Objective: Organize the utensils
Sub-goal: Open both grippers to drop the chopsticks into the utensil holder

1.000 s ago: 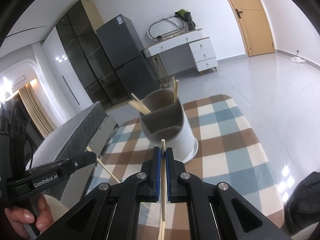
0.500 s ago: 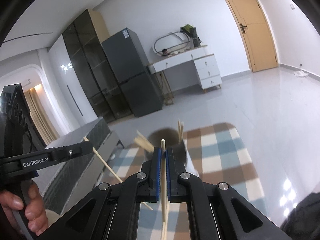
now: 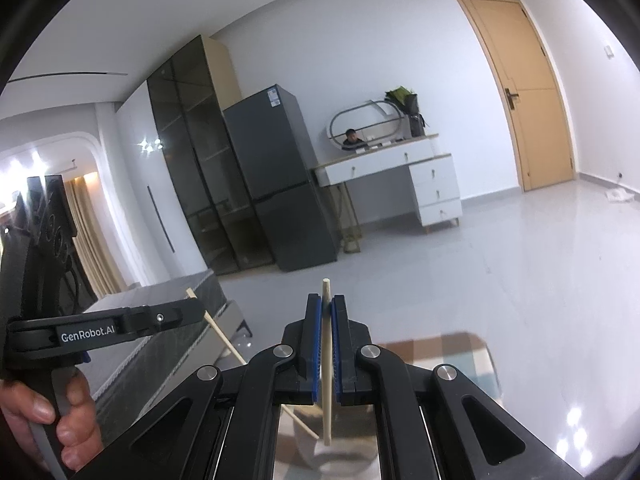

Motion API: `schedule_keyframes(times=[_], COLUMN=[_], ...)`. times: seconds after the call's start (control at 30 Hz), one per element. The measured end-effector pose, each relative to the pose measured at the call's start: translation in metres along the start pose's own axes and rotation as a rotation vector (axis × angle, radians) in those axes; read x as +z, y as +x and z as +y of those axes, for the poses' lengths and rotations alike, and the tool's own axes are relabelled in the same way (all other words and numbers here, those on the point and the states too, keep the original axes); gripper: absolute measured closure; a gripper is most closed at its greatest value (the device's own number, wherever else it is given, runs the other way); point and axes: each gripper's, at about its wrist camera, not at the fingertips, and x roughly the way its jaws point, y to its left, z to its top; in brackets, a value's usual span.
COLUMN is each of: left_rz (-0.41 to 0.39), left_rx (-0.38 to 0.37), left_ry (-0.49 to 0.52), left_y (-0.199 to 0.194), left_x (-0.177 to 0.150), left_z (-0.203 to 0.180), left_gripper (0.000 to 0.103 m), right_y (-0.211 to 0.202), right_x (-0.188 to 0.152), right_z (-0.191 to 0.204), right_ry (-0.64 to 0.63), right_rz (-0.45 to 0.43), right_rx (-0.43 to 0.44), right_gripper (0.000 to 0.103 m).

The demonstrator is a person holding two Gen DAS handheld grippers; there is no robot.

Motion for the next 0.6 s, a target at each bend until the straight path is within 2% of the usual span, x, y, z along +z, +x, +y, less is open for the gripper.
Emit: schedule_keyframes(times=[0.27, 0.6], left_rz=[-0.002, 0.055], left_rx=[0.017, 0.043], left_ry=[0.038, 0.023], left_y=[0.023, 0.049], left_x=[0.008, -0.010], left_z=[0.005, 0.020], left_gripper=[0.101, 0.101], right_y=[0.031, 0.054], right_x=[0.006, -0.006], right_z=[0.000, -0.003], right_ry=[-0.020, -0.028], right_rz=[-0.011, 0.029], right_rx=[-0.012, -0.018], right_gripper=[0.099, 0.099])
